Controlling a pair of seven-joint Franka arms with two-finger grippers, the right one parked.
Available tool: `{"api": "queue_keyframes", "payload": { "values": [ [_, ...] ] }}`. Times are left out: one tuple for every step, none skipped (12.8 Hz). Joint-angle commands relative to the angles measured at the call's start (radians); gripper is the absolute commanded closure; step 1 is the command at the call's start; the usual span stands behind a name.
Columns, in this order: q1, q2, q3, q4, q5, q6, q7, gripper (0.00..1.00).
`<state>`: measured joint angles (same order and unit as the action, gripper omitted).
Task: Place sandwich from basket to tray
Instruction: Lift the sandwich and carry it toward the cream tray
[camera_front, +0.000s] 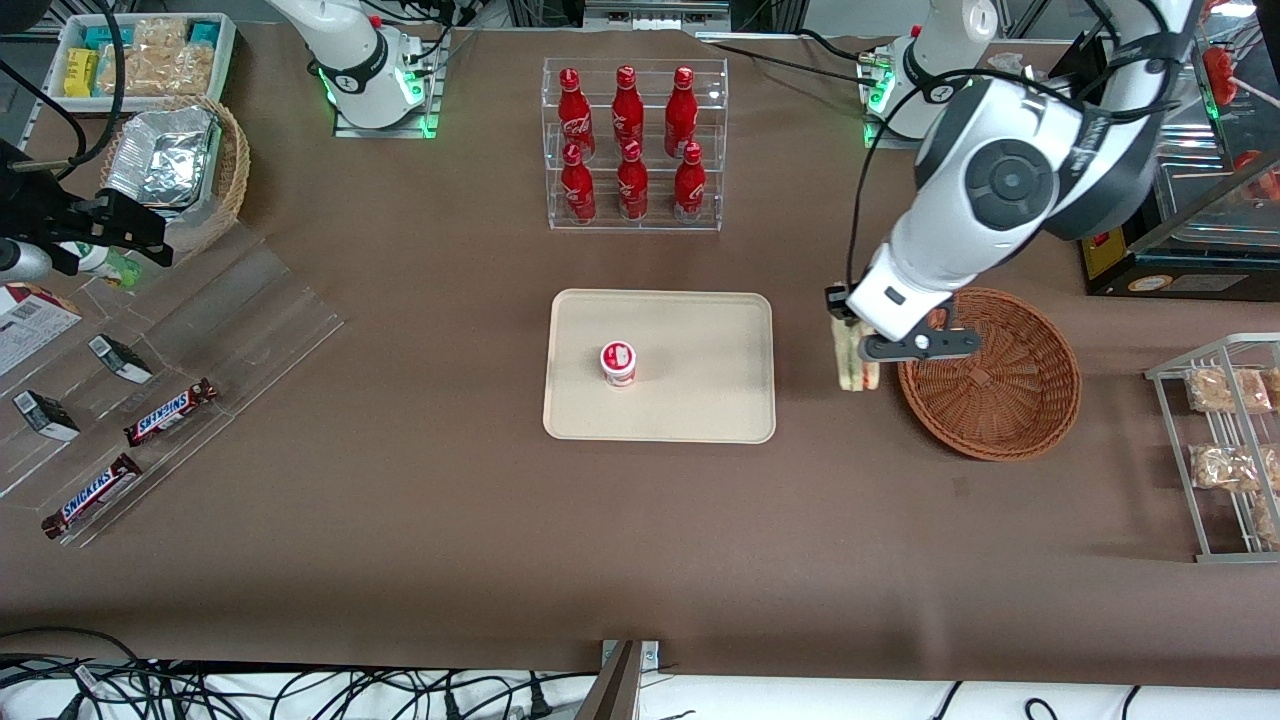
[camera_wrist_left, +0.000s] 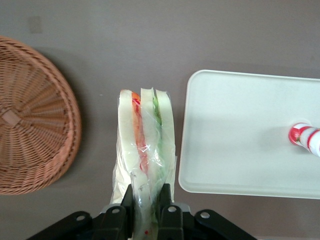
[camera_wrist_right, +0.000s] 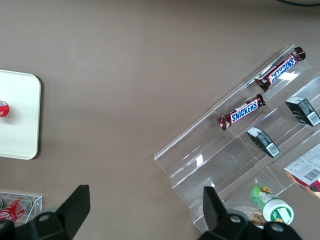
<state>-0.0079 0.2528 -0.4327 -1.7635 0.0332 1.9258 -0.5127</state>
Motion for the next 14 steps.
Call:
{"api": "queue_keyframes", "payload": {
  "values": [
    [-0.056, 0.049, -0.003, 0.033, 0.014, 0.025, -0.036, 0.77],
    [-0.069, 0.062, -0.003, 0.030, 0.022, 0.057, -0.055, 0.77],
    [-0.087, 0.078, -0.003, 0.030, 0.025, 0.076, -0.093, 0.77],
    [-0.113, 0.100, -0.003, 0.030, 0.052, 0.096, -0.127, 0.77],
    [-0.127, 0.120, -0.004, 0.032, 0.091, 0.113, -0.179, 0.77],
    [-0.151, 0.135, -0.004, 0.033, 0.109, 0.136, -0.219, 0.77],
    [-0.167, 0.152, -0.003, 0.033, 0.119, 0.151, -0.237, 0.77],
    [-0.179, 0.166, -0.003, 0.033, 0.120, 0.163, -0.256, 0.77],
    [-0.199, 0.172, -0.003, 0.033, 0.128, 0.174, -0.279, 0.77],
    [-0.210, 0.186, -0.003, 0.035, 0.157, 0.179, -0.302, 0.77],
    [-0.237, 0.201, -0.003, 0.035, 0.187, 0.186, -0.346, 0.77],
    [-0.257, 0.224, -0.001, 0.035, 0.223, 0.209, -0.387, 0.77],
    [-0.262, 0.250, -0.001, 0.035, 0.238, 0.232, -0.411, 0.77],
    [-0.276, 0.266, -0.001, 0.035, 0.243, 0.252, -0.427, 0.77]
  ]
}}
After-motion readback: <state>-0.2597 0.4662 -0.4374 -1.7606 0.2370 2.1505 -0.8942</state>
